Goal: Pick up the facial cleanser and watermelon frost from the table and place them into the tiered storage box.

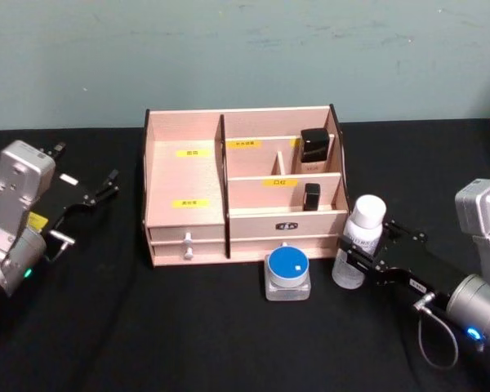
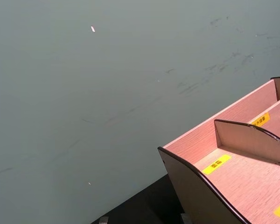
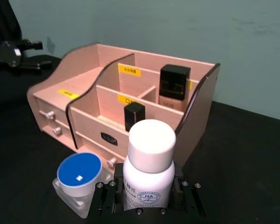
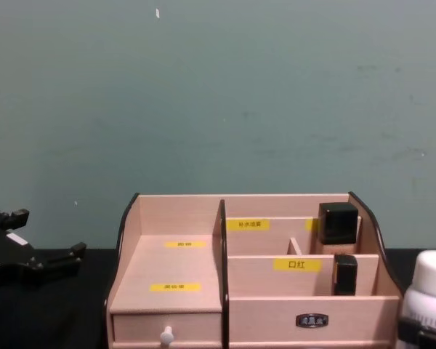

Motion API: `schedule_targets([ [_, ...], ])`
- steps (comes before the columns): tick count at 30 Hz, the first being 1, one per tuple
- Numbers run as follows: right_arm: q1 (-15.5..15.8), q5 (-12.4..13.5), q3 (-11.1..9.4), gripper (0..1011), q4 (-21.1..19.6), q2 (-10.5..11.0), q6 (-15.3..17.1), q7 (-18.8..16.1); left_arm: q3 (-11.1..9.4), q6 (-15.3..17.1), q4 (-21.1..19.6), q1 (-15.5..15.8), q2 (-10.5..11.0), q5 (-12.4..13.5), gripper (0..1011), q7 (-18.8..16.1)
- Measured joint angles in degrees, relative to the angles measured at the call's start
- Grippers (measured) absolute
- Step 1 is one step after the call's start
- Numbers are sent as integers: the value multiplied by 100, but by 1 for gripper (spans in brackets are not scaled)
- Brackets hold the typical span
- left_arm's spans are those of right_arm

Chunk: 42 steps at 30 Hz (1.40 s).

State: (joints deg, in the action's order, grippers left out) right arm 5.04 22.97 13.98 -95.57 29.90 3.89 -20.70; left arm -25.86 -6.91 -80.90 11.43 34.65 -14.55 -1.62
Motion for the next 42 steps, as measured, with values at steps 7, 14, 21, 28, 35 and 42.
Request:
schedule_targets([
  [7, -20, 106, -54, 594, -111, -34, -108, -124, 0, 0, 0, 0, 0, 0, 1001, 0],
  [14, -208, 222, 12, 594, -390, -50, -111, -287, 0, 0, 0, 0, 0, 0, 1001, 0],
  [21, -745, 279, 310, 594, -416, -160, 0, -441, 0, 0, 0, 0, 0, 0, 1001, 0],
  [28, -1439, 268, 669, 594, -58, -434, 38, -483, 0, 0, 0, 0, 0, 0, 1001, 0],
  [35, -1952, 174, 927, 594, 398, -661, 49, -478, 0, 0, 0, 0, 0, 0, 1001, 0],
  [42, -2340, 21, 1064, 594, 846, -806, 50, -436, 0, 0, 0, 0, 0, 0, 1001, 0],
])
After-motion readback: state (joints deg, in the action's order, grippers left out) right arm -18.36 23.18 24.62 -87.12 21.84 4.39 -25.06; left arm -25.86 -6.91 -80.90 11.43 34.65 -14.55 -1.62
